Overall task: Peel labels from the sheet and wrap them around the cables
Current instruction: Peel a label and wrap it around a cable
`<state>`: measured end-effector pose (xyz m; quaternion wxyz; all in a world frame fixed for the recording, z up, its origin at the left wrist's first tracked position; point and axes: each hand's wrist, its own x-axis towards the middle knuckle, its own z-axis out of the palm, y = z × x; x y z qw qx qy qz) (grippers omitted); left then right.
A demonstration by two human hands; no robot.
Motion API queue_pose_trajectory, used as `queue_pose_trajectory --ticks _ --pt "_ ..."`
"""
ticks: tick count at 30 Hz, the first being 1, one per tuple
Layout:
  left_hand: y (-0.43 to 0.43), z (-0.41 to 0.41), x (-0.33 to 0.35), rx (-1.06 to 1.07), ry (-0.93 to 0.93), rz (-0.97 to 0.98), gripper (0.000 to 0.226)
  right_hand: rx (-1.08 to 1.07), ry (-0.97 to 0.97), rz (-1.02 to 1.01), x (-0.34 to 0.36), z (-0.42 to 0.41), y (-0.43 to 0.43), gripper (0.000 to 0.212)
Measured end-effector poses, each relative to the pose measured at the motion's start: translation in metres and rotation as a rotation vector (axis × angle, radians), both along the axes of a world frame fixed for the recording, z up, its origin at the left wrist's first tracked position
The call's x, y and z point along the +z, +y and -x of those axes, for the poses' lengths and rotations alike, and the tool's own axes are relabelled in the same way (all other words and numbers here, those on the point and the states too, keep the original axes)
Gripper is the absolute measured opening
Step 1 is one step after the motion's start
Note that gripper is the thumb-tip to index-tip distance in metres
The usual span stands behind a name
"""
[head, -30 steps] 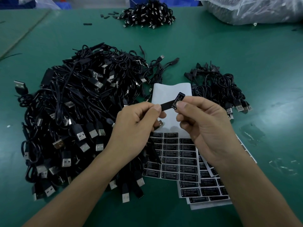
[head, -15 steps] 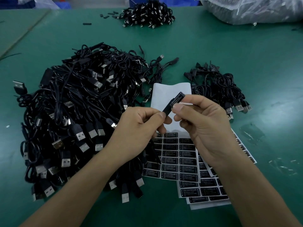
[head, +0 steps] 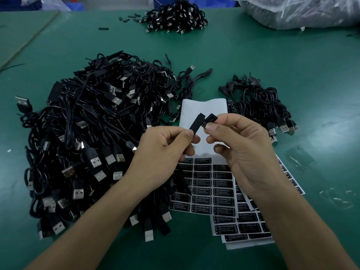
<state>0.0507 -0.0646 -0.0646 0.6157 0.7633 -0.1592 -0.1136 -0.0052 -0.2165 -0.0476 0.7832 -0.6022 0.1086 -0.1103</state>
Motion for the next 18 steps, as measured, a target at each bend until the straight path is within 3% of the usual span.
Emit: queue_pose_trajectory --ticks 18 --pt "-0.0010 0.0011 -0.0013 -0.015 0.003 0.067 0.027 0.035 0.097 -0.143 0.0007 -0.0002 -0.0010 0.011"
